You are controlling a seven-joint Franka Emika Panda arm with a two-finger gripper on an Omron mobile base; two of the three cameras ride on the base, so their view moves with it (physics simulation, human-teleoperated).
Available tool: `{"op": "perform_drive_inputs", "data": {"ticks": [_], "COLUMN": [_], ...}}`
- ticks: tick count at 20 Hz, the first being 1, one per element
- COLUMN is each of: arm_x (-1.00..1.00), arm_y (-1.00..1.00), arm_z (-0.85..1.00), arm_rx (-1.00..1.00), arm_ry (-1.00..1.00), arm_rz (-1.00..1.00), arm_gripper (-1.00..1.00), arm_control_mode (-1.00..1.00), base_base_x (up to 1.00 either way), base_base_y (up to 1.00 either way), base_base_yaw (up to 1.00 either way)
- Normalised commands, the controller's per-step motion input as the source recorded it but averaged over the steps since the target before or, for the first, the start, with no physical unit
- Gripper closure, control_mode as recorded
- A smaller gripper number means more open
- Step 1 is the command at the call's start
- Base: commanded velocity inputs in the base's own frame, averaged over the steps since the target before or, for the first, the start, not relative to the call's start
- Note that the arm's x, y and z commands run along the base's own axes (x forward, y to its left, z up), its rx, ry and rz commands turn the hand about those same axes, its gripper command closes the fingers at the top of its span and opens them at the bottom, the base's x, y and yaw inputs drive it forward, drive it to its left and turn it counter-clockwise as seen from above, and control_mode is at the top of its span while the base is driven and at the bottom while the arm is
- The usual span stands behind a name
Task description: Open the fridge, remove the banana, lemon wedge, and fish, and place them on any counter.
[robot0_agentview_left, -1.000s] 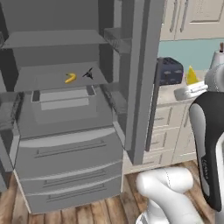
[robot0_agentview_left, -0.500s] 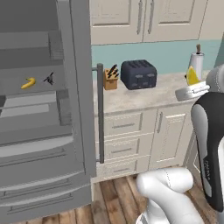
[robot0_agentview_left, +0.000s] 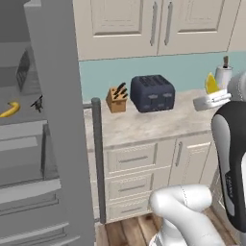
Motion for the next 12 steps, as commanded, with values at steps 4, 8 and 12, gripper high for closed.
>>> {"op": "perform_drive_inputs", "data": {"ticks": [4, 8, 12], "arm_x": [0.00, 0.00, 0.00], "arm_y": [0.00, 0.00, 0.00], "arm_z": [0.00, 0.00, 0.00], "arm_rx": [0.00, 0.00, 0.00], "arm_ry": [0.00, 0.00, 0.00], "arm_rz": [0.00, 0.00, 0.00], "arm_gripper": [1.00, 1.00, 1.00], "arm_control_mode": [1.00, 1.00, 1.00], "base_base_x": [0.78, 0.72, 0.54], "base_base_y": [-0.17, -0.27, -0.28], "base_base_yaw": [0.00, 0.00, 0.00]}}
